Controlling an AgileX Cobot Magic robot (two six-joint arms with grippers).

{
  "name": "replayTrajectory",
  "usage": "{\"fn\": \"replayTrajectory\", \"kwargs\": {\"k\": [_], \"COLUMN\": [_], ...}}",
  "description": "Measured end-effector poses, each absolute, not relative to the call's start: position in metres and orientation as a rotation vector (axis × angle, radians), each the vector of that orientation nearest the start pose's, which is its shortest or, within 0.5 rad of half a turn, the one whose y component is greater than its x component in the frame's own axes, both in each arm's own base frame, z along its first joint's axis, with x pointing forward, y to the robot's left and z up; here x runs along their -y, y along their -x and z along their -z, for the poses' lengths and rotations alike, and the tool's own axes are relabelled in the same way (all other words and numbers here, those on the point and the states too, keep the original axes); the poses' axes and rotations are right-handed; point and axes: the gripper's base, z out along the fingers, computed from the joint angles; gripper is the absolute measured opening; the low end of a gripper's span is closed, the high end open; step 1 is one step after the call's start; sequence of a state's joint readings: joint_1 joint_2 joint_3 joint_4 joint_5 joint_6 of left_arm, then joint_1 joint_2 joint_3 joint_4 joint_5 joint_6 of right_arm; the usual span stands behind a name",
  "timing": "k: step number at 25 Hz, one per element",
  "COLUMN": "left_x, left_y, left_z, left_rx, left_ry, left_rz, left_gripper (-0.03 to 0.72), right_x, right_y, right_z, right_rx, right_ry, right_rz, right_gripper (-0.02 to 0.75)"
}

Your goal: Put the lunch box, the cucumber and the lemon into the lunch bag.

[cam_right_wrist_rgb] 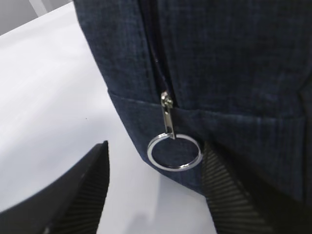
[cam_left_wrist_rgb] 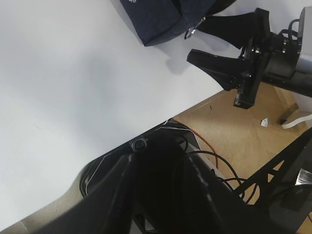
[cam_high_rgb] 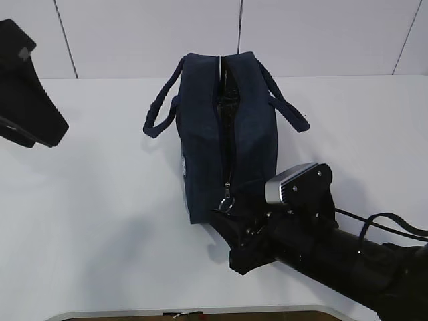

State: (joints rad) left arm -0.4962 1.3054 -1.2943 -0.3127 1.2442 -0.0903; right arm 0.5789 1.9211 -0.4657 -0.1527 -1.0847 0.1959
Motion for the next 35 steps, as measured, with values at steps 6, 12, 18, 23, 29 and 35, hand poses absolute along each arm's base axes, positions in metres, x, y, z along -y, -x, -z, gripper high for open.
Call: {"fn": "replayTrajectory", "kwargs": {"k": [6, 12, 18, 23, 29, 35], "left_x": [0.141, 0.141, 0.141, 0.141, 0.141, 0.141], "left_y": [-0.204, -0.204, -0.204, -0.204, -0.204, -0.204], "left_z": [-0.367, -0.367, -0.367, -0.367, -0.367, -0.367], "left_rx": [-2.743, -2.743, -2.743, -2.743, -2.743, -2.743], "left_ry": [-0.507, -0.507, -0.507, -0.507, -0.507, -0.507], "left_rz": [0.593, 0.593, 0.593, 0.593, 0.593, 0.593], "left_gripper": [0.238, 0.239, 0.239, 0.239, 0.239, 0.239], "right_x": [-0.170, -0.176, -0.182, -0.183, -0.183, -0.182], "right_y": [-0.239, -0.245, -0.243, -0.242, -0.242, -0.243], "right_z": [-0.109, -0.112, -0.112, -0.112, -0.112, -0.112], "right_rx": [-1.824, -1.805, -1.790, -1.788, -1.788, -1.793], "right_ry": [0.527, 0.546, 0.651, 0.659, 0.659, 0.641], "right_rz": [-0.596, -0.603, -0.636, -0.640, -0.640, -0.633], "right_gripper": [0.482, 0.482, 0.482, 0.482, 0.482, 0.447]}}
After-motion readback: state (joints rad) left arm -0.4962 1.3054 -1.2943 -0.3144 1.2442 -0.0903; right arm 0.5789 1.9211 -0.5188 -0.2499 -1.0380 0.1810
